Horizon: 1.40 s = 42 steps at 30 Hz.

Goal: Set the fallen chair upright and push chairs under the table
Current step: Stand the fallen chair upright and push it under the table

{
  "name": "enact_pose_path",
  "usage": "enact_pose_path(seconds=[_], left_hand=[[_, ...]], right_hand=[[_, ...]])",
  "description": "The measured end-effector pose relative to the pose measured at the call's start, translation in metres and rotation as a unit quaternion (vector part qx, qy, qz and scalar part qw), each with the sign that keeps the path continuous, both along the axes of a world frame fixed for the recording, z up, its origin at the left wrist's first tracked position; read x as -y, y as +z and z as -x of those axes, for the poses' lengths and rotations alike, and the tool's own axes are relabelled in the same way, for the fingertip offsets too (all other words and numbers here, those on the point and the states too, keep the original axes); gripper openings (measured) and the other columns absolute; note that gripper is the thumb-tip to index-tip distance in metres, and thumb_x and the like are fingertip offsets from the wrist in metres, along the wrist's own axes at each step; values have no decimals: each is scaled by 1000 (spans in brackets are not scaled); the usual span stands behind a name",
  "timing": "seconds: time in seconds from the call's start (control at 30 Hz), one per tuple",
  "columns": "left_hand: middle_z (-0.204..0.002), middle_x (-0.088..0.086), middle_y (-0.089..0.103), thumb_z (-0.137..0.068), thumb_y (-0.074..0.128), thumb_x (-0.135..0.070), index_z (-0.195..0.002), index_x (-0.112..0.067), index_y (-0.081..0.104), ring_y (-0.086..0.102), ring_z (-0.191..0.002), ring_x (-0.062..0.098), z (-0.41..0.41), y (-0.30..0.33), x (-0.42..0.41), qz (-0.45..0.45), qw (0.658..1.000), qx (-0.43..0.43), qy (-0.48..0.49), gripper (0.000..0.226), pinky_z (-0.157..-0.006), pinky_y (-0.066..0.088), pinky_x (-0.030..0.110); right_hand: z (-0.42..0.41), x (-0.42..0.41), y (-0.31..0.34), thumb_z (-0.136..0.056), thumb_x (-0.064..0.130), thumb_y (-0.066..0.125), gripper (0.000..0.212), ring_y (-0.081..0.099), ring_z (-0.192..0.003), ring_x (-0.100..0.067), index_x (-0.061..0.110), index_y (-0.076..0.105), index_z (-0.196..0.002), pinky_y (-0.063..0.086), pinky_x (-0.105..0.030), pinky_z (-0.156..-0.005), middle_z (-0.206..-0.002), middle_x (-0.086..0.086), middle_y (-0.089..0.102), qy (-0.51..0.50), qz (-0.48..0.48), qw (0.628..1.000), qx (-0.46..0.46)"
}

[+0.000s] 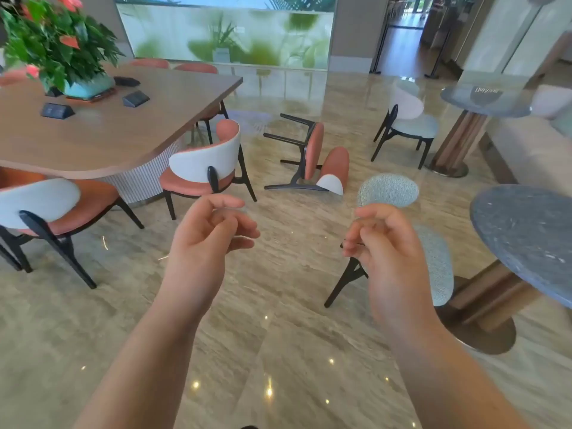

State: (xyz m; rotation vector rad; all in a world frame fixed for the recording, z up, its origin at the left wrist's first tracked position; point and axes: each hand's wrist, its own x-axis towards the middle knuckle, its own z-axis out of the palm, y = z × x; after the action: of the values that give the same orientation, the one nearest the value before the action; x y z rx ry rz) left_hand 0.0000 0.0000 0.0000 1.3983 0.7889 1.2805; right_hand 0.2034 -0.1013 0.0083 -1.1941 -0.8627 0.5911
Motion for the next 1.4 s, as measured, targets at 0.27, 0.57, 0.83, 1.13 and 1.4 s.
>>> enact_pose_path(seconds=[0.27, 0.57, 0.83, 1.13, 1.4], left_hand=[[-79, -3, 76, -91, 47, -6, -104, -19, 69, 75, -80, 17, -20, -16, -102, 12, 1000, 8, -7, 28, -75, 63, 32], [-81, -5, 77, -93, 47, -8, -101, -23, 69, 75, -80, 14, -31, -11, -276, 29, 999, 2, -26, 27, -74, 61, 27], [-78, -3, 77, -89, 48, -8, -101, -21, 69, 75, -78, 14, -68, -20, -376, 57, 997, 2, -46, 28, -74, 63, 29], [-75, -3, 77, -89, 47, -7, -103, -18, 68, 75, -75, 14, -171, -42, -477, 66, 995, -15, -67, 27, -72, 62, 27], [-77, -4, 76, -90, 48, -9, -106, -16, 66, 75, -77, 15, -302, -27, -585, 53, 994, -43, -86, 26, -73, 62, 29]], right_hand=[[-19, -101, -10, -85, 6, 48, 26, 62, -70, -13, 16, 67, -98, 57, -30, -70, -73, 5, 65, -15, 31, 999, 11], [-28, -264, -9, -90, -3, 46, 27, 61, -72, -16, 12, 66, -102, 56, -31, -70, -75, 2, 64, -38, 39, 998, 14], [-56, -361, -15, -92, -9, 45, 29, 59, -70, -16, 7, 64, -105, 55, -31, -70, -72, 4, 63, -55, 42, 997, 14], [-156, -446, -39, -91, -11, 44, 29, 58, -70, -16, 7, 64, -101, 55, -28, -67, -73, 1, 62, -81, 45, 996, -9], [-293, -544, -44, -89, -5, 45, 27, 60, -70, -14, 10, 65, -102, 56, -29, -70, -73, 3, 63, -86, 55, 995, -17]])
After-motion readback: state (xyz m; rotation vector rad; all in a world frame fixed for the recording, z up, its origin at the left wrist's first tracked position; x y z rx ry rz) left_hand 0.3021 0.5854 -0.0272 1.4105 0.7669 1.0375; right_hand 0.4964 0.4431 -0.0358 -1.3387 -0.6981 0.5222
